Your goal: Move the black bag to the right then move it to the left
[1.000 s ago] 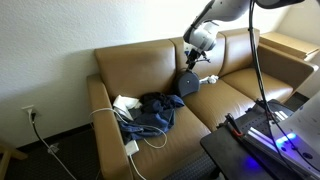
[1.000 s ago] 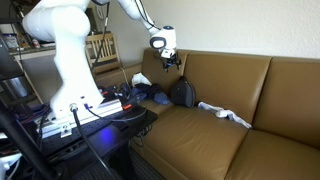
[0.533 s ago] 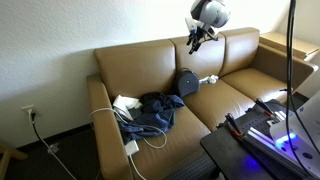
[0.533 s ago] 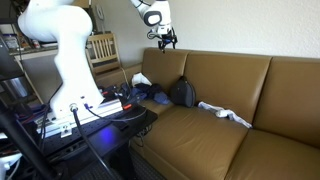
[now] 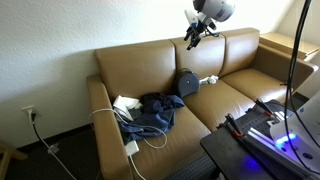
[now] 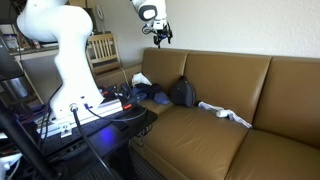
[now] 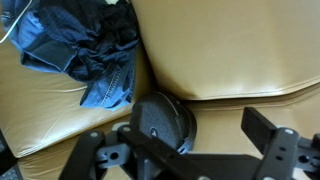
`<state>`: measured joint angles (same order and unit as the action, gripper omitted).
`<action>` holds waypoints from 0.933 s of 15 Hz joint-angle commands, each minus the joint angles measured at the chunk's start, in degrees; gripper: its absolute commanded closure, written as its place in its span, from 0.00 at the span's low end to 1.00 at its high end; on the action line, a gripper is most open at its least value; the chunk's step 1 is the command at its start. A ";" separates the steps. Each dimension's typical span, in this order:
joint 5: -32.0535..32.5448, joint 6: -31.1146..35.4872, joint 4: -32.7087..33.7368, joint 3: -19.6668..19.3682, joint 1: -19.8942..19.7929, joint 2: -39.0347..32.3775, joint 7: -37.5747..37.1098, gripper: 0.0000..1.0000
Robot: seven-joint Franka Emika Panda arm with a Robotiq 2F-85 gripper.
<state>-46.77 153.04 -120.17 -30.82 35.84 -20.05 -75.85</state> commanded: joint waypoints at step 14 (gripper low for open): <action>20.31 17.98 8.17 13.67 -8.84 -20.46 -35.30 0.00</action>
<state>-31.60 170.00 -111.21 -19.71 29.94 -41.59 -108.11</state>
